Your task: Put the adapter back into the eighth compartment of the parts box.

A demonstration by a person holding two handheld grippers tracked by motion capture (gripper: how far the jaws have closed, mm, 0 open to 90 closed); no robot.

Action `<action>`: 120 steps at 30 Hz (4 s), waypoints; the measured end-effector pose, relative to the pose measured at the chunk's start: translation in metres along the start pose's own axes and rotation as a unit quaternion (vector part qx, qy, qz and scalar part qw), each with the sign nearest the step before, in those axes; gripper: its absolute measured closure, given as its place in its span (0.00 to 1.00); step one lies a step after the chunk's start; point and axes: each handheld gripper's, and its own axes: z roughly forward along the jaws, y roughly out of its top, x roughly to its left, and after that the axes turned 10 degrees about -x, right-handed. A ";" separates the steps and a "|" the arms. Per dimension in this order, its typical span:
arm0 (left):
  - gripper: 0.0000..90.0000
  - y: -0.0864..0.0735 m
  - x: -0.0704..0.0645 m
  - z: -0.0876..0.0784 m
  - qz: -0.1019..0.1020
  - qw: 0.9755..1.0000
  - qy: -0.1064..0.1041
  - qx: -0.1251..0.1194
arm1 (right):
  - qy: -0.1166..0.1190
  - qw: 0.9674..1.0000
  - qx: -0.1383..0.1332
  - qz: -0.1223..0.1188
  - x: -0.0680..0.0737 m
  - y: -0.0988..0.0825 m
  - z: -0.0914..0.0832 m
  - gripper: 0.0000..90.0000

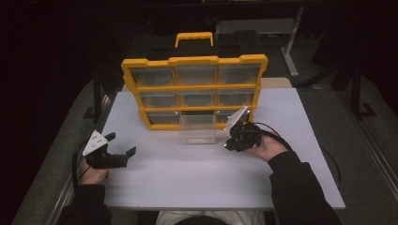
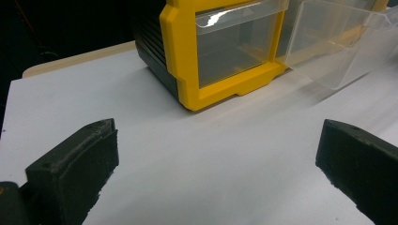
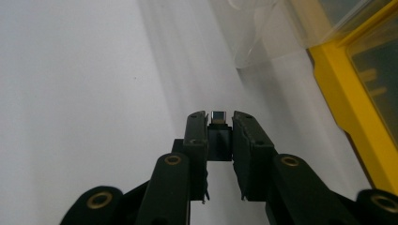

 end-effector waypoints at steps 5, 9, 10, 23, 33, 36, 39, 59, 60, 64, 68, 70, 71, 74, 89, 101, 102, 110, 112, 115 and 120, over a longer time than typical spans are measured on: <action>0.00 0.000 0.000 0.000 0.000 1.000 0.000 0.000 | -0.003 1.000 -0.009 -0.002 -0.002 0.004 -0.006 0.83; 0.00 0.000 0.000 0.000 0.000 1.000 0.000 0.000 | -0.006 1.000 -0.014 -0.001 -0.003 0.007 -0.011 0.83; 0.00 0.000 0.000 0.000 0.000 1.000 0.000 0.000 | -0.007 1.000 -0.014 -0.002 -0.003 0.008 -0.013 0.83; 0.00 0.000 0.000 0.000 0.000 1.000 0.000 0.000 | -0.017 0.999 -0.027 -0.015 -0.006 0.021 -0.027 0.83; 0.00 0.000 0.000 0.001 0.001 1.000 -0.001 0.002 | -0.024 0.999 -0.034 -0.021 -0.008 0.031 -0.035 0.83; 0.00 0.000 0.000 0.001 0.001 1.000 -0.001 0.002 | -0.026 0.999 -0.036 -0.024 -0.009 0.035 -0.038 0.83; 0.00 0.000 0.000 0.001 0.001 1.000 -0.001 0.002 | -0.029 0.998 -0.038 -0.026 -0.009 0.038 -0.041 0.83; 0.00 0.000 0.000 0.001 0.001 1.000 0.000 0.001 | -0.038 0.998 -0.042 -0.037 -0.016 0.063 -0.050 0.83; 0.00 0.000 0.000 0.001 0.001 1.000 0.000 0.001 | -0.038 0.998 -0.044 -0.036 -0.017 0.064 -0.050 0.83; 0.00 0.000 0.000 0.001 0.002 1.000 -0.001 0.001 | -0.037 0.998 -0.040 -0.033 -0.020 0.069 -0.048 0.83; 0.00 0.000 0.000 0.001 0.003 1.000 -0.001 0.001 | -0.036 0.998 -0.038 -0.035 -0.021 0.074 -0.046 0.83; 0.00 0.000 0.000 0.001 0.003 1.000 -0.001 0.001 | -0.035 0.998 -0.039 -0.036 -0.021 0.076 -0.046 0.83; 0.00 0.000 0.000 0.001 0.002 1.000 -0.001 0.001 | -0.034 0.998 -0.039 -0.037 -0.021 0.078 -0.045 0.83; 0.00 0.000 0.000 0.001 0.002 1.000 -0.002 0.001 | -0.033 0.998 -0.038 -0.041 -0.021 0.081 -0.043 0.83; 0.00 0.000 0.000 0.001 0.001 1.000 -0.002 0.000 | -0.025 0.998 -0.039 -0.049 -0.020 0.099 -0.032 0.83; 0.00 0.000 0.000 0.001 0.000 1.000 -0.003 -0.001 | -0.012 0.998 -0.032 -0.056 -0.020 0.104 -0.012 0.83; 0.00 0.000 0.001 0.001 0.000 1.000 -0.003 -0.001 | -0.012 0.998 -0.032 -0.055 -0.019 0.104 -0.011 0.83; 0.00 0.000 0.001 0.001 0.001 1.000 -0.003 0.000 | -0.006 0.998 -0.028 -0.056 -0.019 0.105 -0.002 0.83; 0.00 -0.001 0.001 0.001 0.001 1.000 -0.003 0.001 | -0.005 0.998 -0.028 -0.056 -0.019 0.105 0.000 0.83; 0.00 -0.001 0.001 0.001 0.002 1.000 -0.003 0.002 | -0.003 0.998 -0.028 -0.057 -0.020 0.104 0.003 0.83; 0.00 -0.001 0.001 0.001 0.003 1.000 -0.003 0.004 | 0.002 0.998 -0.026 -0.055 -0.020 0.102 0.010 0.83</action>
